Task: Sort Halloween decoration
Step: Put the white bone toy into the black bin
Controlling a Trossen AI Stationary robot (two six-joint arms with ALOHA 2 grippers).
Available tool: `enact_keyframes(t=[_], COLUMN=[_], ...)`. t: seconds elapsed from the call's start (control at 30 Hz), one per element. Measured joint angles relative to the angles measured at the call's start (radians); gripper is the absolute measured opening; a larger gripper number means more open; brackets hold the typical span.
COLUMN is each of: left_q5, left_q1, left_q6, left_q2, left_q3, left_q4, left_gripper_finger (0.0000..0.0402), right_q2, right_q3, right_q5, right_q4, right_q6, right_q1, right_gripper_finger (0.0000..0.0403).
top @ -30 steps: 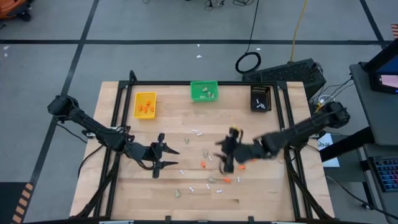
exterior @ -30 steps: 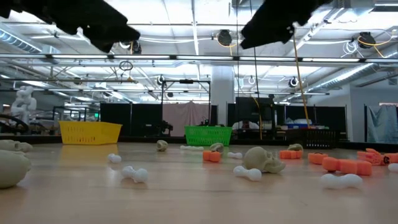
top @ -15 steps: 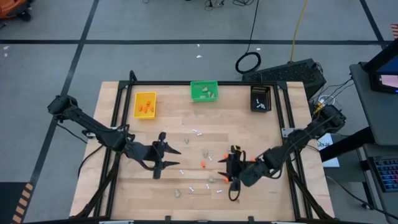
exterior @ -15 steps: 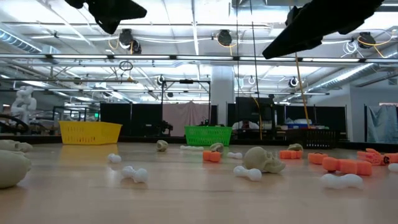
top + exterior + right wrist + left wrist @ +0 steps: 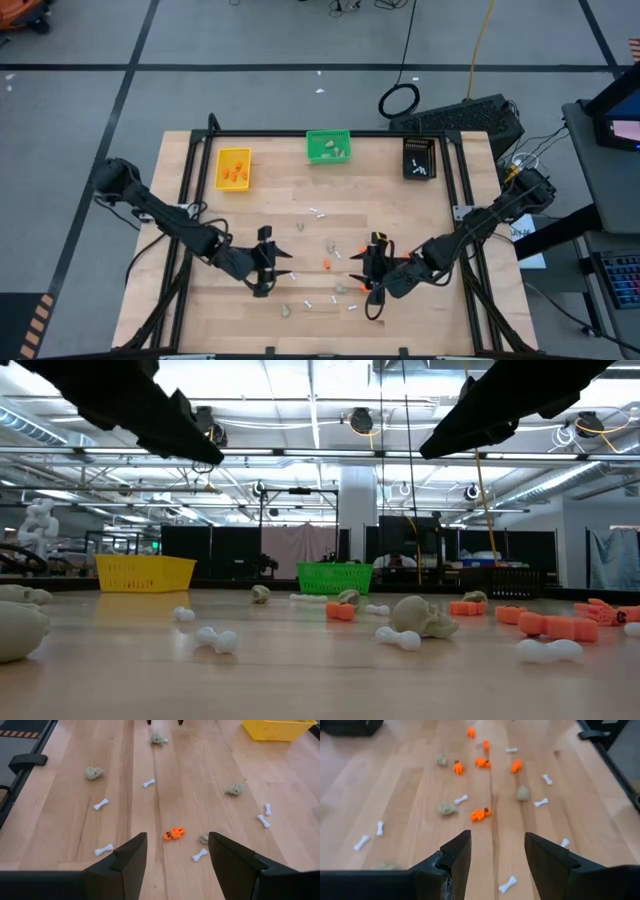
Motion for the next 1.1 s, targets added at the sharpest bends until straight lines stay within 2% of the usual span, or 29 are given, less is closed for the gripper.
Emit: enact_keyframes(t=[0.2,0.4,0.57,0.67,0.83,0.97,1.1], left_q5=[-0.015,-0.016,0.044,0.102,0.067,0.072,0.106], left_q1=[-0.017,-0.018,-0.016,-0.014,-0.002,0.005,0.010], left_q6=[-0.105,-0.398,-0.470,-0.498,-0.523,-0.515,-0.494], left_q2=[0.035,0.083,0.085,0.085,0.125,0.186,0.277], left_q3=[0.021,0.068,0.099,0.187,0.422,0.583,0.668], left_q4=[-0.020,-0.070,-0.079,-0.231,-0.656,-0.822,-0.899], left_gripper_finger=[0.0185,0.0184,0.0184,0.0184,0.0184,0.0184,0.0184], right_q2=[0.000,0.000,0.000,0.000,0.000,0.000,0.000], right_q3=[0.000,0.000,0.000,0.000,0.000,0.001,0.001], right_q5=[0.000,0.000,0.021,0.023,0.023,0.023,0.026], right_q4=[0.000,0.000,0.000,0.000,0.000,-0.001,-0.002], right_q6=[0.005,0.010,0.010,0.009,-0.014,-0.025,-0.051], right_q1=[0.000,0.000,0.000,0.000,-0.001,-0.002,-0.013], right_gripper_finger=[0.0196,0.0196,0.0196,0.0196,0.0196,0.0196,0.0196])
